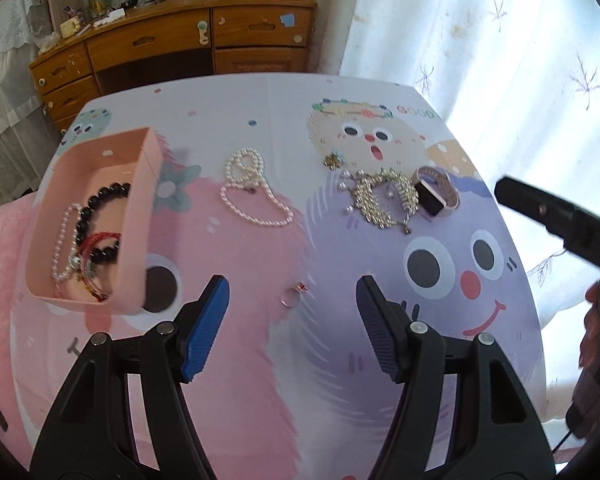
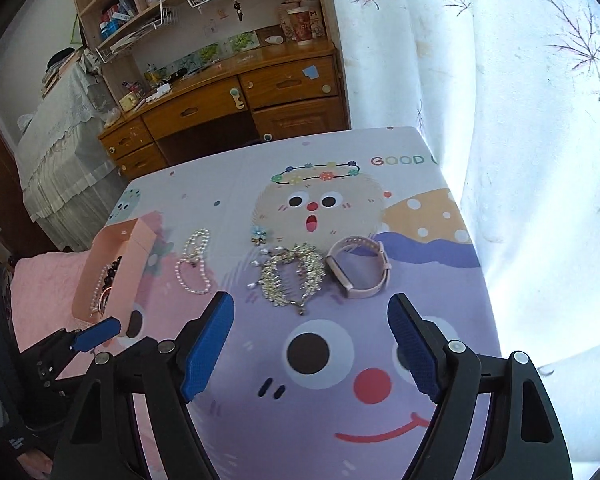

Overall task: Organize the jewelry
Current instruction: 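Move the left tool to the red-stone ring while the right tool approaches the pink watch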

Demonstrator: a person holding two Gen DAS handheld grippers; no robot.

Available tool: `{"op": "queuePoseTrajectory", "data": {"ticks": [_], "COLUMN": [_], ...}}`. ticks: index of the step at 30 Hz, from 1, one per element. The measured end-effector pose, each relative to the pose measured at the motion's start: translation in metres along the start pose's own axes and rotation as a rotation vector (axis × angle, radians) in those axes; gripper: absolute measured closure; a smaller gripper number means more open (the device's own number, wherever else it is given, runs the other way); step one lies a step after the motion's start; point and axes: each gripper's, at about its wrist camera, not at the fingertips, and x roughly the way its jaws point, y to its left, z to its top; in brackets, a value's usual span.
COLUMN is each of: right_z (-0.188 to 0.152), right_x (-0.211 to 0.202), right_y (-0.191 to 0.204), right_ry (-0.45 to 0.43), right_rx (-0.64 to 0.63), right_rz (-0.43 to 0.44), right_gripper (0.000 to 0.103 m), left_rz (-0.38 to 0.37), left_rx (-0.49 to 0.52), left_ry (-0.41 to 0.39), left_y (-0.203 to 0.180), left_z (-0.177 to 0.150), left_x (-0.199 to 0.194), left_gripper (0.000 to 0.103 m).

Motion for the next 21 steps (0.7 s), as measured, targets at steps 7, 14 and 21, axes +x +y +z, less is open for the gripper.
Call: {"op": "queuePoseTrajectory", "data": {"ticks": [7,14,21], "right_z": [0.01,0.001,-0.007], "right_x": [0.041,0.096,0.13], "right_y": [-0.024,-0.034,-0.044], "right_ry": [0.012,0.062,0.008], "right_rx": [-0.09,-0.132,-0.08], "right_rz": [-0.023,-0.015,0.067], "right_gripper": [0.022,0.022,0.022], "left_rz": [0.044,0.105,0.168], "left_rx": [-0.001,-0.008,-0.014], "left_ry": [0.057,0.097,0.088], "left_y": [-0.019,-0.02,-0.014], "left_z": [-0.011,-0.013,-0.008], "left_x": [0.031,0.054,0.064], "left_gripper": [0.04,0.042,0.047]}}
